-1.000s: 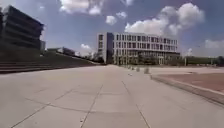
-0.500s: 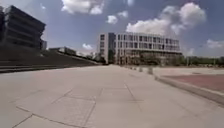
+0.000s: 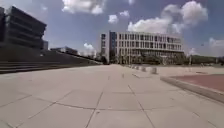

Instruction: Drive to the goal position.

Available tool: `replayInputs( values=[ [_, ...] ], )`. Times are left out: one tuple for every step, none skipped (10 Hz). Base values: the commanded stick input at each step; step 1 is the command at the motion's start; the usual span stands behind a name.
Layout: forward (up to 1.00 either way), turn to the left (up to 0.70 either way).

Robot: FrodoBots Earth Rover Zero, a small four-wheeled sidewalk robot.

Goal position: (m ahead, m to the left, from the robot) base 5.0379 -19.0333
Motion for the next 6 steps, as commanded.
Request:
replayInputs(
  values=[
    [0.70,-0.02],
    [0.70,-0.14],
    [0.70,-0.35],
    [0.70,-0.28],
    [0.70,0.00],
    [0.70,0.00]
  ],
)
